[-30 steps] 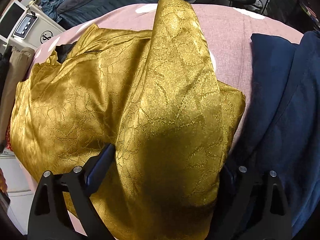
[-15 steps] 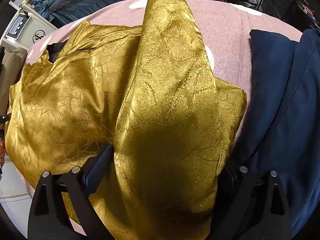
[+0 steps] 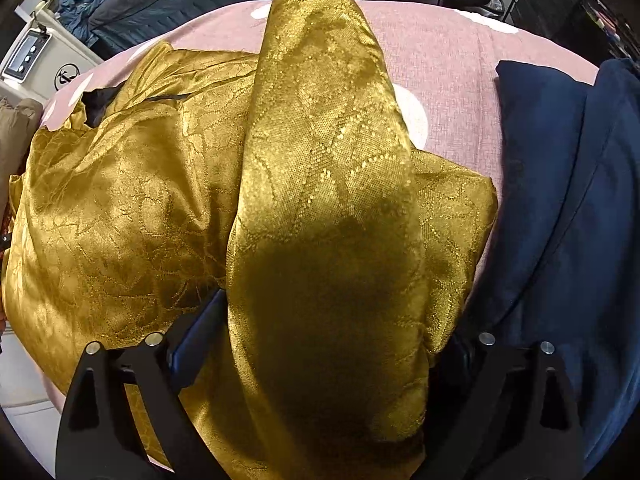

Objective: Fold large clothes

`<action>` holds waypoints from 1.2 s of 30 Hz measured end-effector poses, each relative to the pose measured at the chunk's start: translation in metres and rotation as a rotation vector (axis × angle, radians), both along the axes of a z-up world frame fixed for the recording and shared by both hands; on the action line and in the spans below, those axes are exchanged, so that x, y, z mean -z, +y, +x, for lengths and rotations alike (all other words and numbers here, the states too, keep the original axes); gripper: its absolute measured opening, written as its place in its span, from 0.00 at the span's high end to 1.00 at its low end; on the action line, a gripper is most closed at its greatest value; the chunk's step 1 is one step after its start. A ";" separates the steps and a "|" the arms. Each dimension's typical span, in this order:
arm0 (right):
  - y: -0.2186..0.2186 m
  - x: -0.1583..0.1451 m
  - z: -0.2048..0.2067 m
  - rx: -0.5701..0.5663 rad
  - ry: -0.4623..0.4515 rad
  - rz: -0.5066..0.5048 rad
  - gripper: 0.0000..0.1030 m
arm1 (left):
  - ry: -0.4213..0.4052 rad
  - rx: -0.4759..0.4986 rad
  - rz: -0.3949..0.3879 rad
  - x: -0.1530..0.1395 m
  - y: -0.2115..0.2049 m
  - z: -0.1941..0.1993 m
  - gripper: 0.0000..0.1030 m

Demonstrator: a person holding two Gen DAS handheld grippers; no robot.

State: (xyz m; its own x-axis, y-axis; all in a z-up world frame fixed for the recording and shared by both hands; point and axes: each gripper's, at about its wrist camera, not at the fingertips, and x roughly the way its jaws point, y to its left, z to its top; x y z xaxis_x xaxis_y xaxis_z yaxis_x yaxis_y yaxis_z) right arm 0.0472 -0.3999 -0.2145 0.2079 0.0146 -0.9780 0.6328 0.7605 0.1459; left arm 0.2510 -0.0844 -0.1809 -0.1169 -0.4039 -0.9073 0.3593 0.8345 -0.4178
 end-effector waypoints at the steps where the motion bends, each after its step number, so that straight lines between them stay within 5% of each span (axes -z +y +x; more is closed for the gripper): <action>1: 0.001 -0.002 -0.001 0.008 0.000 -0.007 0.26 | -0.003 0.001 -0.005 -0.003 -0.004 -0.005 0.26; 3: 0.007 -0.009 -0.002 0.017 -0.019 -0.007 0.59 | -0.027 -0.009 -0.003 -0.009 -0.010 -0.013 0.37; 8: 0.027 -0.028 -0.006 0.041 -0.038 -0.047 0.79 | -0.117 -0.002 -0.008 -0.032 -0.024 -0.040 0.69; 18: 0.095 -0.109 -0.029 0.002 -0.179 -0.181 0.84 | -0.176 -0.025 -0.159 -0.101 0.014 -0.084 0.81; 24: 0.138 -0.140 -0.058 -0.012 -0.202 -0.196 0.86 | -0.189 -0.016 -0.158 -0.128 0.049 -0.125 0.81; 30: 0.173 -0.160 -0.077 -0.037 -0.197 -0.224 0.86 | -0.347 0.215 -0.094 -0.153 0.044 -0.178 0.82; 36: 0.173 -0.186 -0.097 0.060 -0.217 -0.283 0.87 | -0.391 0.391 -0.167 -0.177 0.009 -0.204 0.82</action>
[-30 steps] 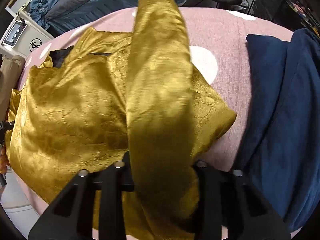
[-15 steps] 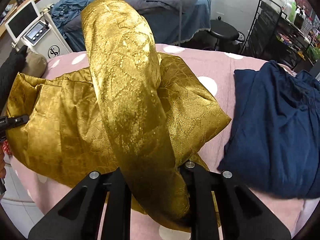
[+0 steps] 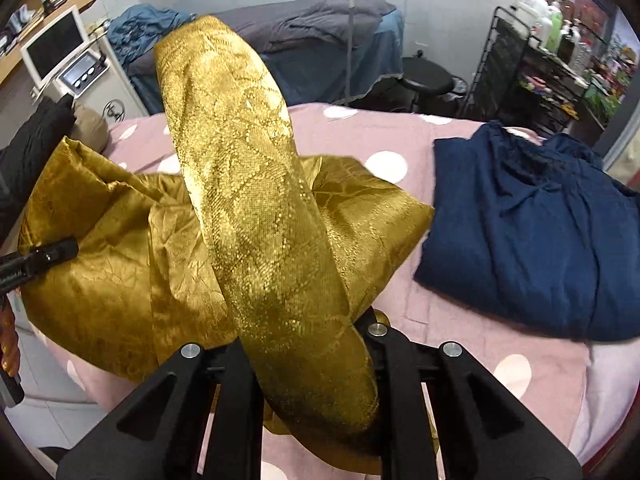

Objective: Fold large clothes

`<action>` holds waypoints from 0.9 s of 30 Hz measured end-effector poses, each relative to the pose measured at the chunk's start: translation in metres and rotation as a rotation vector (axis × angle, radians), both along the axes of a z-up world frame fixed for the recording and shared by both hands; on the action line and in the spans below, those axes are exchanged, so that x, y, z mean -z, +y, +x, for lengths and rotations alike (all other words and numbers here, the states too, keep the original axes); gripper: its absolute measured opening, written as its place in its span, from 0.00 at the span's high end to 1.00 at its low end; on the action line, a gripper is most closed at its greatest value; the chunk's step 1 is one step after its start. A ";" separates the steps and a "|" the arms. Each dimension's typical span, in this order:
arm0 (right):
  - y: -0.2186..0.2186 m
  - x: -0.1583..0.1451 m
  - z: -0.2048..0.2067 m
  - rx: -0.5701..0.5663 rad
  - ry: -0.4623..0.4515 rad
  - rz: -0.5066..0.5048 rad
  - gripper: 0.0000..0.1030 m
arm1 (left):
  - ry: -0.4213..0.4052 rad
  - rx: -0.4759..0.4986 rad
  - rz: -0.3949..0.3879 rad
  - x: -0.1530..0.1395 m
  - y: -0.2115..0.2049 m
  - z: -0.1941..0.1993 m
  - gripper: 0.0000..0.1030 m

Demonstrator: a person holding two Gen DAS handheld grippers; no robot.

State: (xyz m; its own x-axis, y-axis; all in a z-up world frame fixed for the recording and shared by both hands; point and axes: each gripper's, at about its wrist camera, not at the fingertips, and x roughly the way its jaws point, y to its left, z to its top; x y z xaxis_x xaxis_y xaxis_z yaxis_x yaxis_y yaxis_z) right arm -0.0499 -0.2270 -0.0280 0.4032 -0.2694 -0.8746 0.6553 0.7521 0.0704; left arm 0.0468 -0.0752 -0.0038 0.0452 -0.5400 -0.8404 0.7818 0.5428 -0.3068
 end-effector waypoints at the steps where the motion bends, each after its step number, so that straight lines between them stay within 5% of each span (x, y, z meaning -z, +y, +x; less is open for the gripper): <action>1: 0.003 -0.006 -0.006 0.016 -0.004 -0.009 0.87 | 0.011 0.030 -0.014 -0.002 -0.010 -0.004 0.82; 9: -0.051 -0.059 -0.104 0.283 -0.030 -0.116 0.87 | 0.029 0.263 -0.169 -0.044 -0.097 -0.064 0.82; 17: -0.171 -0.118 -0.225 0.499 -0.087 -0.227 0.87 | -0.024 0.377 -0.281 -0.087 -0.222 -0.148 0.82; 21: -0.236 -0.132 -0.279 0.587 -0.086 -0.279 0.87 | 0.015 0.383 -0.262 -0.073 -0.298 -0.178 0.81; 27: -0.330 -0.089 -0.350 0.723 -0.137 -0.120 0.77 | 0.064 0.300 -0.060 0.009 -0.401 -0.197 0.73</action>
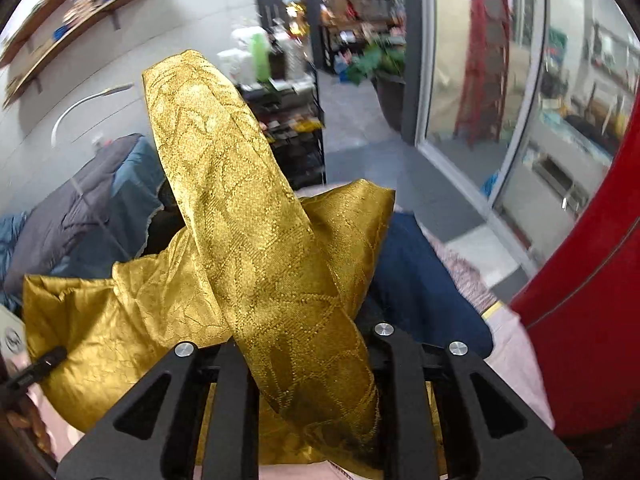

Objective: Fold large clothes

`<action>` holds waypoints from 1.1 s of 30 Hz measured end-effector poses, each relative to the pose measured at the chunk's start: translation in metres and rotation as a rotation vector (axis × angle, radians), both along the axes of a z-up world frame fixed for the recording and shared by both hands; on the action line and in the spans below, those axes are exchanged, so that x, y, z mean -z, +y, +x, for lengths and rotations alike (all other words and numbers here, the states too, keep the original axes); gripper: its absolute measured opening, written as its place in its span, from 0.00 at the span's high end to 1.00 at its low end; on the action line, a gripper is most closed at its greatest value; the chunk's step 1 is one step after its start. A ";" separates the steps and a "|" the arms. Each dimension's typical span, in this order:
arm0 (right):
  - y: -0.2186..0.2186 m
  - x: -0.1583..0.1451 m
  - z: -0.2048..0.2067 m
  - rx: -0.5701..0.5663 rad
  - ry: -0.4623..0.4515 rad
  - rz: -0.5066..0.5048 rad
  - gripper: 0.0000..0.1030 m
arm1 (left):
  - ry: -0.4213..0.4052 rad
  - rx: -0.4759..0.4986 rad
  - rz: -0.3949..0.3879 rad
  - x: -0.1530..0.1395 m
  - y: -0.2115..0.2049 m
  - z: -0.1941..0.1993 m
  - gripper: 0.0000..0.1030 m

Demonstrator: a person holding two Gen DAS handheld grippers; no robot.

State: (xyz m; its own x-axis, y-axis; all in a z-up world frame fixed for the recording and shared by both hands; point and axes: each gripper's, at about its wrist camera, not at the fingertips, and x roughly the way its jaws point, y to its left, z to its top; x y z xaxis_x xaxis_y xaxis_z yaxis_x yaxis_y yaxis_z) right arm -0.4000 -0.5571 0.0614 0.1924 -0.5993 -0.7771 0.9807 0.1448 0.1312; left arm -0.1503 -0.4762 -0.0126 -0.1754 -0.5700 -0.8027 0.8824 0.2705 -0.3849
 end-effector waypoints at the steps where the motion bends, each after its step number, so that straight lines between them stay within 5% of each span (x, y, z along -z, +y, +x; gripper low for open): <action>1: -0.010 0.014 -0.009 0.016 -0.017 0.041 0.75 | -0.031 -0.021 0.039 0.012 -0.007 -0.001 0.69; 4: -0.036 0.055 -0.026 0.081 -0.015 0.108 0.67 | -0.065 -0.065 0.106 0.039 -0.018 0.007 0.53; 9: -0.044 0.080 -0.036 0.111 0.010 0.087 0.29 | -0.061 -0.146 0.148 0.057 -0.015 0.030 0.31; 13: -0.047 0.083 -0.050 0.144 0.039 0.047 0.23 | -0.174 -0.185 0.141 0.046 -0.014 0.044 0.20; 21: -0.050 0.074 -0.092 0.290 0.123 0.015 0.12 | -0.308 -0.224 0.140 0.025 0.008 0.064 0.18; 30: -0.013 0.044 -0.108 0.358 -0.030 -0.038 0.12 | -0.323 -0.199 0.084 -0.006 0.038 0.042 0.18; 33: 0.006 0.039 -0.101 0.335 -0.065 -0.020 0.12 | -0.352 -0.160 0.080 -0.015 0.046 0.019 0.07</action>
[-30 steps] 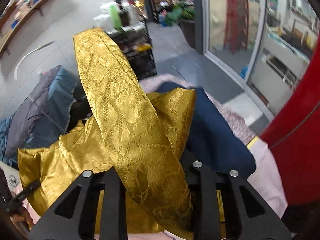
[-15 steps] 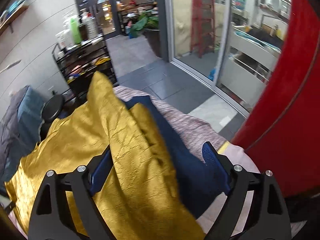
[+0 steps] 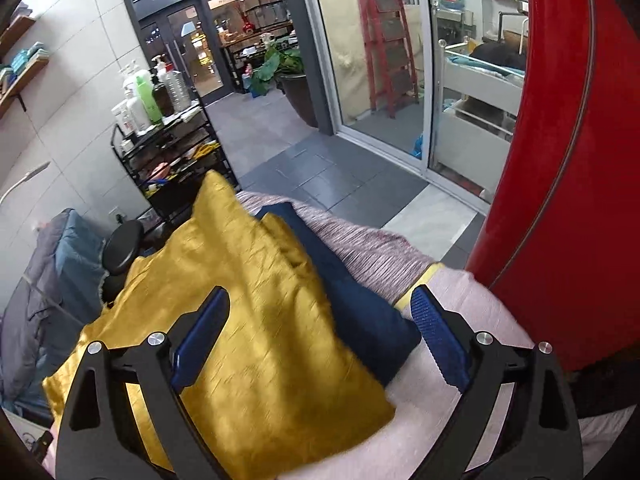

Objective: Fold large clothes

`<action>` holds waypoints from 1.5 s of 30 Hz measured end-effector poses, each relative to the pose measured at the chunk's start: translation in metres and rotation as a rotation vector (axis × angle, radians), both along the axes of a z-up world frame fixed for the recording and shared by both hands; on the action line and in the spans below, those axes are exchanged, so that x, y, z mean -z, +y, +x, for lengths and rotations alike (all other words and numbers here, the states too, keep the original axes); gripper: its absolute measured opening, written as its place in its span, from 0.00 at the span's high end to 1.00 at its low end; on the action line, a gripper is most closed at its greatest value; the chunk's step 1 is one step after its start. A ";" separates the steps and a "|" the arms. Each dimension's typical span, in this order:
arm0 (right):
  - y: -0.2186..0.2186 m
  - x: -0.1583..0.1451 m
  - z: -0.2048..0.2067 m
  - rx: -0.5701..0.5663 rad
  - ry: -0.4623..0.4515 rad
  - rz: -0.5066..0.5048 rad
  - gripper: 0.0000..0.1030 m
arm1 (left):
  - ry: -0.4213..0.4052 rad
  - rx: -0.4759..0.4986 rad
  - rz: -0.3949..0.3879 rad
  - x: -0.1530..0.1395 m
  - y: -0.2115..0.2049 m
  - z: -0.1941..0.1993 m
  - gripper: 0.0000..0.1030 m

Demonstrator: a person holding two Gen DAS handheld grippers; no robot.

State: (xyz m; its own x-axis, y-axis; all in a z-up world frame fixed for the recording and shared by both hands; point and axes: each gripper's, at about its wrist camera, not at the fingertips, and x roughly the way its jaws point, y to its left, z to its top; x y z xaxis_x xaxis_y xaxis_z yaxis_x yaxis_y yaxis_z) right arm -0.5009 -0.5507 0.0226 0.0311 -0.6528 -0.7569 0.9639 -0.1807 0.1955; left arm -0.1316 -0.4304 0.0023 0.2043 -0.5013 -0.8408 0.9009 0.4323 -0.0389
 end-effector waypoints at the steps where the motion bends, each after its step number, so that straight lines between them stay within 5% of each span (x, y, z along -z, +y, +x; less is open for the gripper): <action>1: 0.005 0.000 0.004 -0.008 -0.006 0.009 0.12 | -0.003 0.011 0.002 -0.002 0.003 -0.009 0.07; 8: 0.059 0.018 0.077 -0.209 0.084 0.130 0.12 | 0.013 0.089 0.073 0.002 0.022 -0.070 0.06; 17: 0.123 0.024 0.177 -0.527 0.320 0.181 0.12 | 0.007 0.213 0.112 -0.012 0.041 -0.130 0.06; 22: 0.138 0.013 0.189 -0.551 0.294 0.196 0.12 | -0.064 0.264 0.132 -0.023 0.048 -0.148 0.06; 33: 0.152 -0.003 0.187 -0.522 0.274 0.221 0.12 | -0.070 0.292 0.160 -0.038 0.050 -0.165 0.06; 45: 0.142 -0.012 0.185 -0.504 0.315 0.210 0.12 | 0.012 0.268 0.167 -0.046 0.036 -0.165 0.07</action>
